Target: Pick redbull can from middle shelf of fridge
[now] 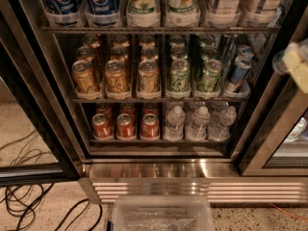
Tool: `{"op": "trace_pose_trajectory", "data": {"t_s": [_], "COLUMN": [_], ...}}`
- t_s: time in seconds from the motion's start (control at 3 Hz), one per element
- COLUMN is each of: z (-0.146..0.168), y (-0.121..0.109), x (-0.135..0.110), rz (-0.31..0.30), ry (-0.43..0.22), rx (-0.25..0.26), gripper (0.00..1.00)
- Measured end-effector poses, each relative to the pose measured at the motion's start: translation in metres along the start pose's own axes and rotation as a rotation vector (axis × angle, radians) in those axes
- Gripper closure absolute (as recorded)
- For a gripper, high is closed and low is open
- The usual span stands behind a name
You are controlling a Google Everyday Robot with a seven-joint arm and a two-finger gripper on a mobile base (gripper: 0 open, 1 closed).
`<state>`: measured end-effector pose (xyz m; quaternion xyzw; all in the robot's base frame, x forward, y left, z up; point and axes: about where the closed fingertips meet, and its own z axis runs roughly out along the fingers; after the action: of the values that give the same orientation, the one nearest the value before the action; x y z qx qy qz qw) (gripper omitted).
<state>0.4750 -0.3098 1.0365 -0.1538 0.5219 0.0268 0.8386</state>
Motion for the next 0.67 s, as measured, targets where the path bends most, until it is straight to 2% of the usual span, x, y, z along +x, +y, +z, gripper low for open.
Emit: {"op": "trace_pose_trajectory", "data": {"t_s": [0.33, 0.67], "z": [-0.015, -0.003], "y": [0.013, 0.031], "x": [-0.097, -0.133], "rz": [0.022, 0.092], "ry": [-0.087, 0.002], "rx": [-0.103, -0.225], "gripper": [1.0, 1.0]}}
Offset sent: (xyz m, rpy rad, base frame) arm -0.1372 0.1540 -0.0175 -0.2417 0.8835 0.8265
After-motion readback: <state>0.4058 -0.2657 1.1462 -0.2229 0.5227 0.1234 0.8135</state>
